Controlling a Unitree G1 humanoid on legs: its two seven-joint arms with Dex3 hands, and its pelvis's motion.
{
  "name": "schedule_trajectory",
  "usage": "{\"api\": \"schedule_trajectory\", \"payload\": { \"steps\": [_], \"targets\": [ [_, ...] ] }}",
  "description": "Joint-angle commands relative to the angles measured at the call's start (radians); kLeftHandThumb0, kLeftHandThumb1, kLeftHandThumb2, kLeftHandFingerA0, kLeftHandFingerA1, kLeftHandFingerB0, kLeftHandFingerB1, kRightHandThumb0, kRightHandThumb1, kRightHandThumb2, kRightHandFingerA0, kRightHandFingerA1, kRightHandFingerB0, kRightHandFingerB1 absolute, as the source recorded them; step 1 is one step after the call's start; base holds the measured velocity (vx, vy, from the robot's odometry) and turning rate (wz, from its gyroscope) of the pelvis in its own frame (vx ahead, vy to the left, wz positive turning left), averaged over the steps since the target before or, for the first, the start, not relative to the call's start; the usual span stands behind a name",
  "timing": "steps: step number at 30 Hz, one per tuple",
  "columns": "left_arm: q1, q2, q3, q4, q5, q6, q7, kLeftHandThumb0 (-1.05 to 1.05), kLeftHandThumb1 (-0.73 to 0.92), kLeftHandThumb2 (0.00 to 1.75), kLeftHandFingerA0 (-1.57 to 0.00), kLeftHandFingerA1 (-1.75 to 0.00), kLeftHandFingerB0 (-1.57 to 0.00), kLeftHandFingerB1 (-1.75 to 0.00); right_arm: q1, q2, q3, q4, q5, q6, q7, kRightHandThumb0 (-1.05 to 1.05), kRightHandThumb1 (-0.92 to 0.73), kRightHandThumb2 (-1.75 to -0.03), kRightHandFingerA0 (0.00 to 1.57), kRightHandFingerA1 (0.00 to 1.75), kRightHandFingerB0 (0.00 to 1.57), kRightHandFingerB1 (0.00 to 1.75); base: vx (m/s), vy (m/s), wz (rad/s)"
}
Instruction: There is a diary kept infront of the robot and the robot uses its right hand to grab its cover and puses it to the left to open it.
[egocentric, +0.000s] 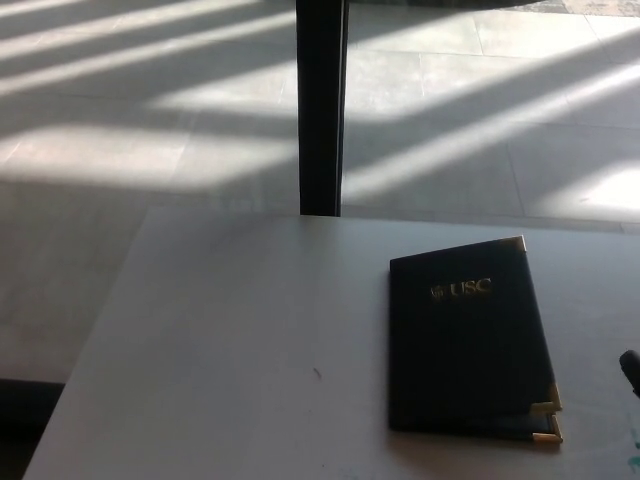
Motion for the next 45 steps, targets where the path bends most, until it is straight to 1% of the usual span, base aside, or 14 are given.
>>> {"api": "schedule_trajectory", "payload": {
  "steps": [1, 6, 7, 8, 9, 15, 17, 23, 31, 39, 40, 41, 44, 45],
  "targets": [
    [0.001, 0.02, -0.006, 0.0, -0.01, 0.006, 0.009, -0.93, 0.92, 0.97, -0.55, -1.01, -0.45, -0.86, 0.01, 0.014, 0.042, 0.011, -0.05, -0.006, 0.016, -0.64, -0.92, -0.74, 0.33, 0.57, 0.22, 0.42, 0.0, 0.0, 0.0],
    [-0.006, 0.026, 0.0, 0.007, -0.023, 0.005, 0.001, -0.91, 0.92, 0.95, -0.52, -0.98, -0.42, -0.81, 0.007, 0.039, 0.068, 0.034, -0.079, -0.008, -0.002, -0.67, -0.91, -0.73, 0.38, 0.6, 0.26, 0.44, 0.0, 0.0, 0.0],
    [-0.004, 0.025, -0.002, 0.003, -0.022, 0.002, -0.002, -0.89, 0.87, 1.25, -0.52, -0.93, -0.46, -0.8, 0.004, 0.045, 0.074, 0.04, -0.087, -0.006, -0.01, -0.68, -0.91, -0.72, 0.4, 0.61, 0.28, 0.44, 0.0, 0.0, 0.0],
    [-0.002, 0.027, -0.007, 0.005, -0.019, 0.002, -0.005, -0.93, 0.92, 0.99, -0.51, -0.97, -0.4, -0.79, 0.005, 0.05, 0.081, 0.041, -0.092, -0.004, -0.009, -0.67, -0.92, -0.72, 0.38, 0.6, 0.27, 0.44, 0.0, 0.0, 0.0],
    [-0.004, 0.028, -0.009, 0.002, -0.018, 0.005, 0.0, -0.92, 0.92, 0.98, -0.53, -0.99, -0.42, -0.82, 0.003, 0.057, 0.088, 0.044, -0.094, -0.007, -0.004, -0.67, -0.92, -0.72, 0.36, 0.6, 0.25, 0.44, 0.0, 0.0, 0.0],
    [-0.006, 0.03, -0.012, 0.0, -0.022, 0.006, -0.002, -0.93, 0.92, 0.96, -0.52, -0.99, -0.43, -0.83, -0.021, 0.096, 0.129, 0.065, -0.136, -0.011, -0.019, -0.68, -0.92, -0.75, 0.41, 0.6, 0.26, 0.42, 0.0, 0.0, 0.0],
    [-0.014, 0.028, -0.02, 0.001, -0.016, 0.001, 0.006, -0.94, 0.92, 1.0, -0.51, -0.95, -0.42, -0.8, -0.028, 0.111, 0.158, 0.076, -0.157, -0.02, -0.008, -0.66, -0.92, -0.75, 0.35, 0.58, 0.22, 0.43, 0.0, 0.0, 0.0],
    [-0.02, 0.04, -0.024, 0.012, -0.018, 0.005, 0.015, -0.94, 0.92, 0.97, -0.51, -0.94, -0.46, -0.82, -0.054, 0.179, 0.191, 0.111, -0.183, -0.037, -0.031, -0.67, -0.92, -0.74, 0.38, 0.67, 0.25, 0.45, 0.0, 0.0, 0.0],
    [-0.023, 0.038, -0.025, -0.004, -0.021, 0.01, 0.021, -0.92, 0.92, 0.97, -0.55, -1.02, -0.44, -0.84, -0.068, 0.239, 0.255, 0.108, -0.237, -0.035, -0.038, -0.67, -0.92, -0.76, 0.38, 0.66, 0.26, 0.45, 0.0, 0.0, 0.0],
    [-0.023, 0.037, -0.027, -0.004, -0.022, 0.012, 0.016, -0.95, 0.92, 0.97, -0.53, -0.98, -0.43, -0.83, -0.052, 0.292, 0.348, 0.09, -0.257, -0.043, -0.028, -0.65, -0.92, -0.77, 0.34, 0.64, 0.22, 0.44, 0.0, 0.0, 0.0],
    [-0.025, 0.039, -0.026, 0.003, -0.024, 0.011, 0.014, -0.88, 0.88, 1.27, -0.53, -0.93, -0.44, -0.8, -0.057, 0.294, 0.364, 0.08, -0.261, -0.036, -0.033, -0.66, -0.92, -0.81, 0.32, 0.62, 0.21, 0.44, 0.0, 0.0, 0.0],
    [-0.021, 0.039, -0.028, 0.0, -0.021, 0.007, 0.011, -0.91, 0.92, 0.98, -0.53, -1.0, -0.42, -0.83, -0.06, 0.298, 0.378, 0.074, -0.262, -0.036, -0.033, -0.67, -0.92, -0.81, 0.31, 0.62, 0.2, 0.44, 0.0, 0.0, 0.0],
    [-0.02, 0.039, -0.03, 0.001, -0.021, 0.005, 0.01, -0.93, 0.92, 0.97, -0.53, -1.0, -0.43, -0.83, -0.062, 0.305, 0.388, 0.06, -0.254, -0.034, -0.042, -0.67, -0.92, -0.81, 0.31, 0.61, 0.2, 0.44, 0.0, 0.0, 0.0],
    [-0.019, 0.041, -0.029, 0.004, -0.021, 0.008, 0.015, -0.94, 0.92, 0.97, -0.54, -1.0, -0.44, -0.84, -0.059, 0.308, 0.397, 0.05, -0.248, -0.036, -0.035, -0.66, -0.84, -1.07, 0.29, 0.63, 0.19, 0.51, 0.0, 0.0, 0.0]
  ]
}}
